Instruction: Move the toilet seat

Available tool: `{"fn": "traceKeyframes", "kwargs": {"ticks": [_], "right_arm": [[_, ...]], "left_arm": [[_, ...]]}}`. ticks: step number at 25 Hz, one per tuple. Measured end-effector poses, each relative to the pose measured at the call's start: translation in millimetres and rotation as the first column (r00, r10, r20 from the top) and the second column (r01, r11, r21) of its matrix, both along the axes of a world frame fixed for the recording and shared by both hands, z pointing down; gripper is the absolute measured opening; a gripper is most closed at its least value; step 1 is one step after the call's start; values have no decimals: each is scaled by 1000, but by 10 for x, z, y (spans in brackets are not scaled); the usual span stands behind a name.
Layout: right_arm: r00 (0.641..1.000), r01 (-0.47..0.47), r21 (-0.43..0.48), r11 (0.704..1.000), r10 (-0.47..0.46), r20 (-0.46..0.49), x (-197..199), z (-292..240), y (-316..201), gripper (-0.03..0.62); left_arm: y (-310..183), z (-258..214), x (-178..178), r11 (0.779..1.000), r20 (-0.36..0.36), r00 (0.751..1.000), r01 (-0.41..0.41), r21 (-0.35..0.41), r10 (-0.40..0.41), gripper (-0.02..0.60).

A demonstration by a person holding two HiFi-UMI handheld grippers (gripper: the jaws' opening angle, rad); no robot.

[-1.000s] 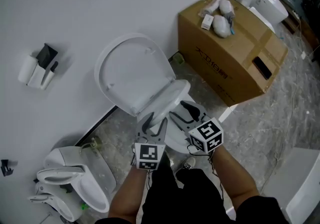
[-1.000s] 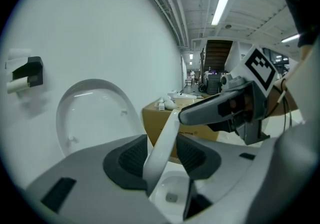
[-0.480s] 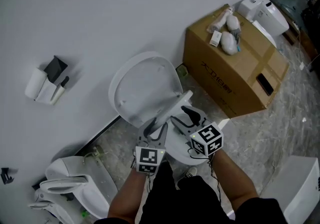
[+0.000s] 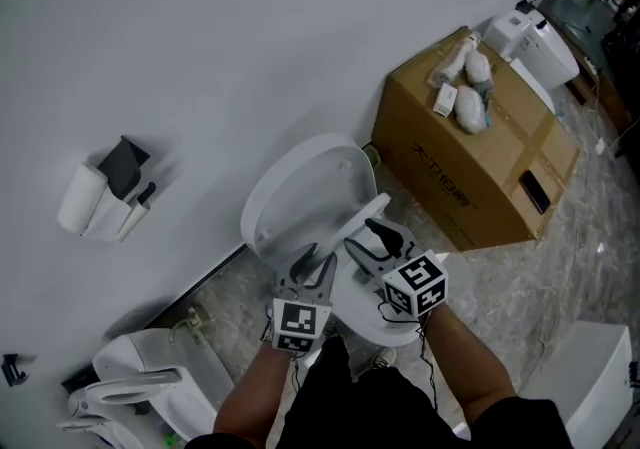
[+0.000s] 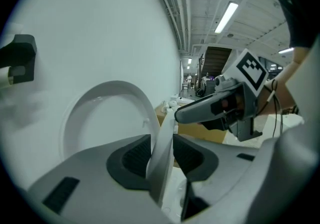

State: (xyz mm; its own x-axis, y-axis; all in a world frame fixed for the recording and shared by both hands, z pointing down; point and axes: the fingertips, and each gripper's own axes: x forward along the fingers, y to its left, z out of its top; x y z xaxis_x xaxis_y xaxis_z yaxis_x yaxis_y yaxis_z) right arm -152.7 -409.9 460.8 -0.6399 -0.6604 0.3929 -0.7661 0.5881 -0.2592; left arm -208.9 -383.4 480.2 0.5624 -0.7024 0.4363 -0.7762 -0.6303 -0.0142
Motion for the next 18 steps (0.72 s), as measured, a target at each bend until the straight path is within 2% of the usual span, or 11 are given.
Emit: {"fn": "traceKeyframes", "kwargs": {"ticks": [10,14,18], "right_arm": [[1000,-25,-2,1000,25,-1,-363,15,-507,235],[1000,-22,3,1000,22,3,-432,32,-641,233],[999,-27,15,1000,27,17,-434,32,-651,233]], "left_arm": [[-392,-228,-327,999,-8,1000,-16,49,17,121],[-399,-276,-310,995,9,999,-45,89,44,121],[-403,-184,-340,996,-10,999,-38,76,39,118]]}}
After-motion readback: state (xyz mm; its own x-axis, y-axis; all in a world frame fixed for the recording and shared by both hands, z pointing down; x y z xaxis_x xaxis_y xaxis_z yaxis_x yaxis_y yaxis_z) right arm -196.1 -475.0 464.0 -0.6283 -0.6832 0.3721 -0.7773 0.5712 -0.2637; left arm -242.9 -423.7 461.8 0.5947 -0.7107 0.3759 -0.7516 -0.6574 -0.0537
